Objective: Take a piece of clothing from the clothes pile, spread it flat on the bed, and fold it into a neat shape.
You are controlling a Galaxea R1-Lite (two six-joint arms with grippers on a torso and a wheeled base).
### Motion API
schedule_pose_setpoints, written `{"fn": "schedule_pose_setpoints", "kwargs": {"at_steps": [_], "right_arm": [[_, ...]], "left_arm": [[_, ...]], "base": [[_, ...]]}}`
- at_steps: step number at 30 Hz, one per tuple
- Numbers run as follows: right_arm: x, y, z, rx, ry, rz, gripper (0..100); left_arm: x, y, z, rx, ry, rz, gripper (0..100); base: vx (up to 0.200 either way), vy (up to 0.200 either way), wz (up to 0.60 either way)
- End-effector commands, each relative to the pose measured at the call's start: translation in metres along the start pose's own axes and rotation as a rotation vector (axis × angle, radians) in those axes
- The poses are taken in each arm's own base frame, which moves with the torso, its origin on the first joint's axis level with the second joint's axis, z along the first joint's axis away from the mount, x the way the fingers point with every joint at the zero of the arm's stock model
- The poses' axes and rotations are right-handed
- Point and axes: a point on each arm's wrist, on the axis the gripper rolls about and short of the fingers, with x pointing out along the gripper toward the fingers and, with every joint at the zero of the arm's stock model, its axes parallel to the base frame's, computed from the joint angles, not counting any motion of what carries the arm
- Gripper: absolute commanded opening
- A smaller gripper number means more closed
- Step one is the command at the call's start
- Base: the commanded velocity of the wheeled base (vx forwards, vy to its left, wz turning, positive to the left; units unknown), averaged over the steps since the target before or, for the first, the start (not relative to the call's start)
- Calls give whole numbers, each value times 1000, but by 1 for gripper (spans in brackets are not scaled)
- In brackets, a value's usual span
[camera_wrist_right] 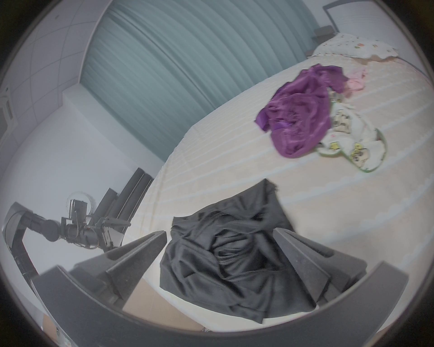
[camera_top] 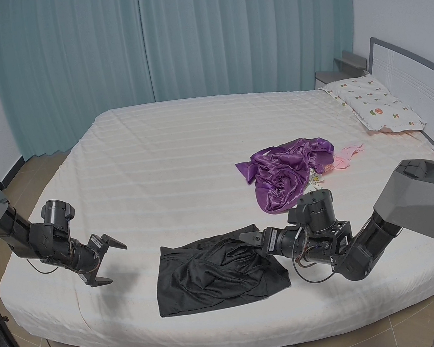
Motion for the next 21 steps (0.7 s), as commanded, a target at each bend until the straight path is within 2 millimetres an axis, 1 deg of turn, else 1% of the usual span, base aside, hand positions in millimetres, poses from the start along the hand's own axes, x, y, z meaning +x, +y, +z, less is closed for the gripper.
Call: {"fn": "schedule_pose_setpoints", "kwargs": {"at_steps": [1,7,10,11,13,18,21], "right_arm": [[12,7,-2,-31,16,9,100],[23,2,-7,-43,34,-3,100],[27,-1,-11,-64,47,-11,100],[30,-6,-17,-94,69,-27,100],[32,-11,-19,-111,84,-40,100],[38,-18,-27,-117,107,-54,100],[43,-20,-28,-126,108,-58,100]], "left_arm": [[6,4,2,-6,3,8,100],[6,4,2,-5,3,8,100],[6,4,1,-3,4,10,100],[6,4,1,-3,4,10,100],[6,4,1,-3,5,11,100],[6,4,1,-3,5,11,100],[6,4,1,-3,5,11,100]], "base": [[0,200,0],[0,200,0],[0,0,0],[0,0,0],[0,0,0],[0,0,0],[0,0,0]]}}
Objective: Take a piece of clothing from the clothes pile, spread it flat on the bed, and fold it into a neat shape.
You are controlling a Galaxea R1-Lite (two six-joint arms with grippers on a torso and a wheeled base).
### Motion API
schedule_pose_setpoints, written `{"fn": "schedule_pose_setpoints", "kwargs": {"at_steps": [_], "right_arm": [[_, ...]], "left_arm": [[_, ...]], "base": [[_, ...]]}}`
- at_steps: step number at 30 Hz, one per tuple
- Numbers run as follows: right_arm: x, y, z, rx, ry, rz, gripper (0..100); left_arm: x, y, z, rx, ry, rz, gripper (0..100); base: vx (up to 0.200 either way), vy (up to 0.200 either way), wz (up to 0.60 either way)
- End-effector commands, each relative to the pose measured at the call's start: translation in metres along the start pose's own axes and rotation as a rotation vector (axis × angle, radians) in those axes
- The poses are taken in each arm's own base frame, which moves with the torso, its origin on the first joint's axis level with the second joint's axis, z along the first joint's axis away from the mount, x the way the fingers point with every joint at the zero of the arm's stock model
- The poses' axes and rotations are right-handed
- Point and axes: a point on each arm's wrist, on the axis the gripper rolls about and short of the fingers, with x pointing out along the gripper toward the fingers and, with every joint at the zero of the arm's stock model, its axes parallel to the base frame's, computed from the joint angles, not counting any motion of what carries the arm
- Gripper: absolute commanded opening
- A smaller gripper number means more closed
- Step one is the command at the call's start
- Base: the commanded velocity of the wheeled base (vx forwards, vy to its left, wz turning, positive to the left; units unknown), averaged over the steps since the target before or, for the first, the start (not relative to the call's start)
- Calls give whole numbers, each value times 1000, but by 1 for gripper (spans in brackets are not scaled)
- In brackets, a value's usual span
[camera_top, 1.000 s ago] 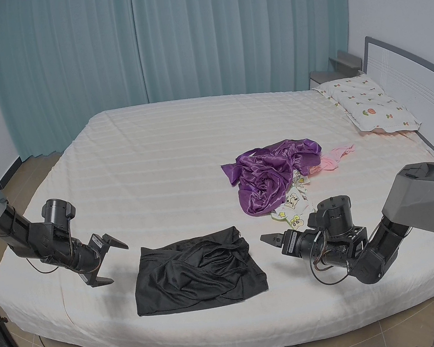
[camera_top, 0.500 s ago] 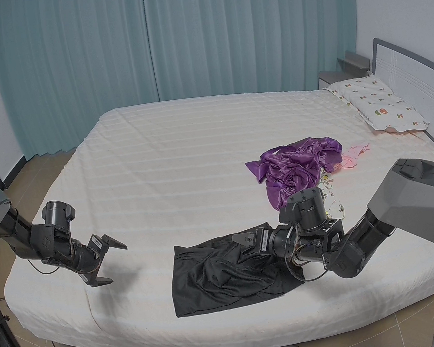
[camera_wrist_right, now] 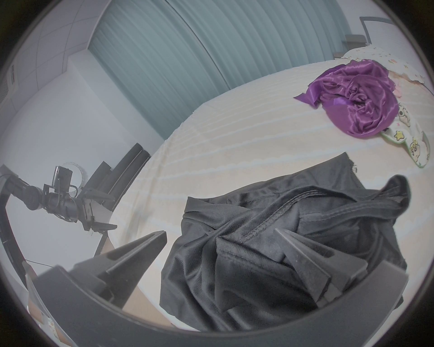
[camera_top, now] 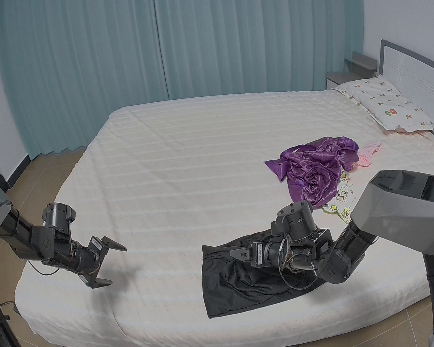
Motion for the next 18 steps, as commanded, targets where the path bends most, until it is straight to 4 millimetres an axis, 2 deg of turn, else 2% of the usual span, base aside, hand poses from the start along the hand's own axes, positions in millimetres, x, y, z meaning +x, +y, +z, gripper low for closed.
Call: {"fn": "schedule_pose_setpoints", "kwargs": {"at_steps": [1,5,6,14,15,18], "right_arm": [[9,-7,-8,0,27,-19,100],[9,-10,-11,-2,56,-38,100],[9,-10,-11,-4,58,-39,0],[1,-16,-10,7,57,-51,0],[-8,-16,-4,21,44,-53,0],[-16,-17,-1,30,38,-55,0]], "left_arm": [[0,0,0,-2,1,1,100],[0,0,0,-2,1,1,100],[0,0,0,-2,1,1,100],[1,1,0,-1,1,3,100],[1,0,0,0,0,2,100],[1,0,0,-2,0,2,100]], "base": [[0,0,0],[0,0,0],[0,0,0],[0,0,0],[0,0,0],[0,0,0]]}}
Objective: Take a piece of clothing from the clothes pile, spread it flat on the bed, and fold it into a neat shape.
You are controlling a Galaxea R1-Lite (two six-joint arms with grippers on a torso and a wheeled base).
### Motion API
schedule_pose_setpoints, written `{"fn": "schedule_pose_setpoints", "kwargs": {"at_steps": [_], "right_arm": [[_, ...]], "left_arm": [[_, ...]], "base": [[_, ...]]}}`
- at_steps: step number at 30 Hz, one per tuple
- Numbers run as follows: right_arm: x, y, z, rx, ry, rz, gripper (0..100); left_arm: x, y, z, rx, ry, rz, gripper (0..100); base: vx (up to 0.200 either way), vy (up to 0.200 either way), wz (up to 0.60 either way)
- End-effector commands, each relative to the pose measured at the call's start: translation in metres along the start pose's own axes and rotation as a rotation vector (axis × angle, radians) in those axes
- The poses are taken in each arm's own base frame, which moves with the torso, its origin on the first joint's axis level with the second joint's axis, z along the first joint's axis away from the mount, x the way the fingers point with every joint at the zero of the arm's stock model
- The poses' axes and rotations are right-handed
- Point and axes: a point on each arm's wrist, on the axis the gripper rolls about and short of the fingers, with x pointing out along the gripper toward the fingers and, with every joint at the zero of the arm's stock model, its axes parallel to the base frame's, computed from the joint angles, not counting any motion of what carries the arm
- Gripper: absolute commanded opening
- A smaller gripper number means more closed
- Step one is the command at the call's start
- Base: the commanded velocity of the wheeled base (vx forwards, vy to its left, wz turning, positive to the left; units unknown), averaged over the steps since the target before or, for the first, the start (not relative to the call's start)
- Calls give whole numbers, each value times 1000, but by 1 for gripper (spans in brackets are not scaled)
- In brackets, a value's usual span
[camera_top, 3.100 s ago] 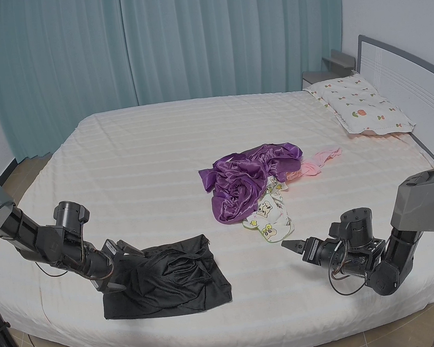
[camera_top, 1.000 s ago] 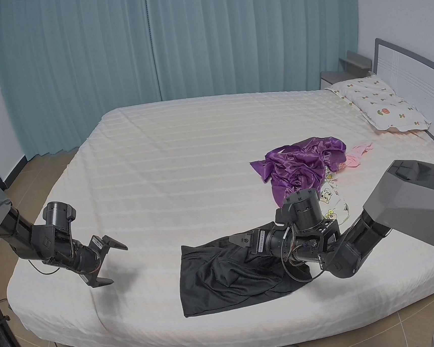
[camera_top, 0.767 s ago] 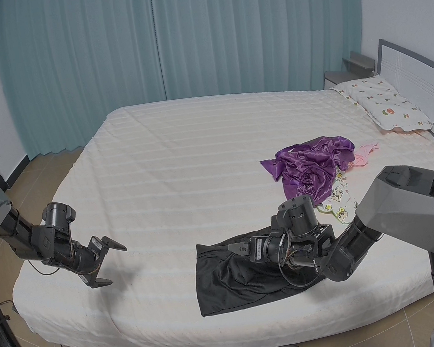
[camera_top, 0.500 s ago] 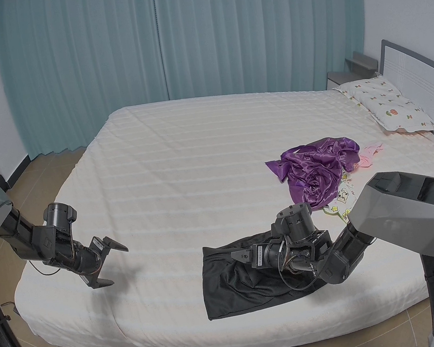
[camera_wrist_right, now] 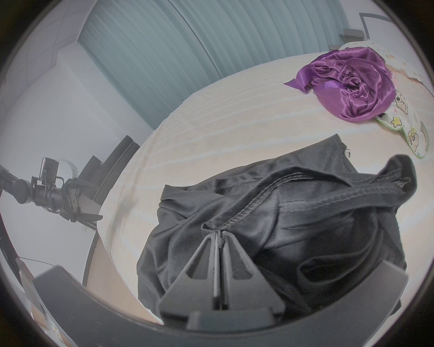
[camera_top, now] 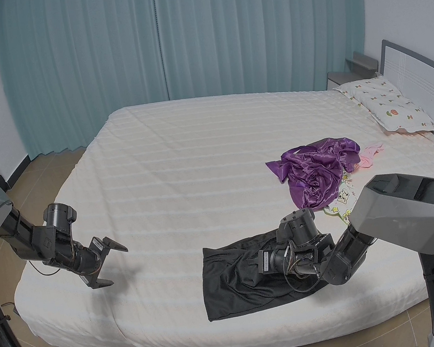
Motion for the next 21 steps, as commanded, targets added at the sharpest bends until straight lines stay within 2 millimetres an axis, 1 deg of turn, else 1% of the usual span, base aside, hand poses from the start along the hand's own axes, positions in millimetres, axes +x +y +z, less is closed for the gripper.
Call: {"fn": "schedule_pose_setpoints", "kwargs": {"at_steps": [1,10,12,17,21], "right_arm": [[-23,-2,10,29,-25,-1,0],[-52,-20,17,75,-39,-35,0],[-58,-24,23,87,-58,-40,0],[-62,-34,29,107,-81,-54,0],[-64,-42,25,119,-65,-77,0]], "left_arm": [[0,0,0,-2,-1,0,100],[0,0,0,-1,-1,0,100],[0,0,0,-1,-1,0,100],[0,0,0,-1,-1,0,100],[0,0,0,-1,-1,0,100]], "base": [[0,0,0],[0,0,0],[0,0,0],[0,0,0],[0,0,0]]}}
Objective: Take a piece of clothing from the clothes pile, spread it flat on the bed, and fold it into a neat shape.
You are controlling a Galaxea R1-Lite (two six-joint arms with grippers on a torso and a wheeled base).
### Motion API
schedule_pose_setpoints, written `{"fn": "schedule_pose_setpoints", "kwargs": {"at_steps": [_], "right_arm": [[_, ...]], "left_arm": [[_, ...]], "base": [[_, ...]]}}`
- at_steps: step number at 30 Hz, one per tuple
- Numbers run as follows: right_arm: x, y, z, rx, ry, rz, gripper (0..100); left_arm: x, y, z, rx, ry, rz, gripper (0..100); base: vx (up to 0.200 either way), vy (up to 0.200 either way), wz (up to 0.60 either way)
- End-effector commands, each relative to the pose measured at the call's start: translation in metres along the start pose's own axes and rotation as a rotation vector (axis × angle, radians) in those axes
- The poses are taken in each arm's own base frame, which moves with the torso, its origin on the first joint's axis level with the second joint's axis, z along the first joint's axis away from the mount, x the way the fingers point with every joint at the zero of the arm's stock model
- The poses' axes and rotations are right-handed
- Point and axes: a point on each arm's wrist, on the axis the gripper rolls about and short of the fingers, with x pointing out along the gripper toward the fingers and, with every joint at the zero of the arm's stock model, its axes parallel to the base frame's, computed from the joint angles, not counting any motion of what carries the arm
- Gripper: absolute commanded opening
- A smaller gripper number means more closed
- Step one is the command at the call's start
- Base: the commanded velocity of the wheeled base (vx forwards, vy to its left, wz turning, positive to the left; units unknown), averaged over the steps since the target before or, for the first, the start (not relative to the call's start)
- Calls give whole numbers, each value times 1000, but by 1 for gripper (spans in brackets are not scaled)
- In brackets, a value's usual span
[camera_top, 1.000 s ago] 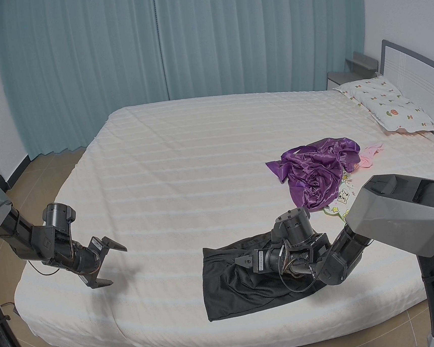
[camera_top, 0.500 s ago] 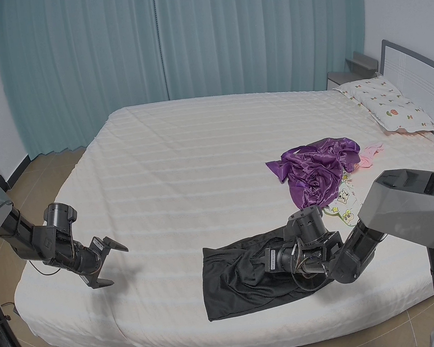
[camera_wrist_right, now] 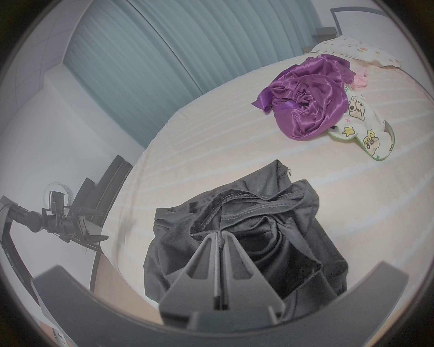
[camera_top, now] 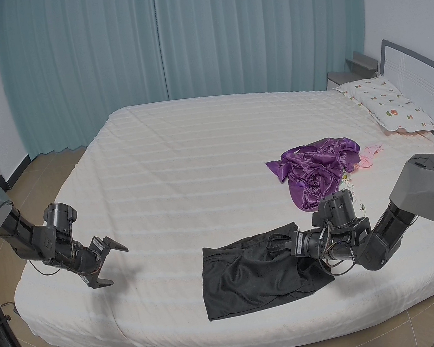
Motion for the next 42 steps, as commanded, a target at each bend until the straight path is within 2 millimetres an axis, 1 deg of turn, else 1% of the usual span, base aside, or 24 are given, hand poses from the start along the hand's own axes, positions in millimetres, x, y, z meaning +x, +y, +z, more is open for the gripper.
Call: {"fn": "schedule_pose_setpoints", "kwargs": {"at_steps": [1,9,14,21,28,31,36,37,40,42], "right_arm": [[-4,-8,2,13,-3,-18,0],[-4,-27,15,50,-39,-45,0],[-7,-32,16,58,-39,-55,0],[-16,-43,17,81,-44,-87,0],[-32,-44,5,79,-7,-97,0],[-36,-45,-1,72,21,-93,0],[-35,-50,-11,78,65,-120,0],[-35,-52,-14,76,76,-125,100],[-26,-59,-23,53,106,-141,100],[-23,-60,-22,54,103,-141,100]], "left_arm": [[0,0,0,0,0,0,100],[0,0,0,0,0,0,100],[0,0,0,0,0,0,100],[1,0,0,-1,1,1,100],[1,0,0,-1,1,1,100],[1,1,0,-2,1,4,100],[1,1,0,-2,0,3,100],[1,1,0,-2,1,4,100],[1,1,0,-2,1,4,100],[1,1,1,-2,0,3,100]], "base": [[0,0,0],[0,0,0],[0,0,0],[0,0,0],[0,0,0],[0,0,0],[0,0,0],[0,0,0],[0,0,0],[0,0,0]]}}
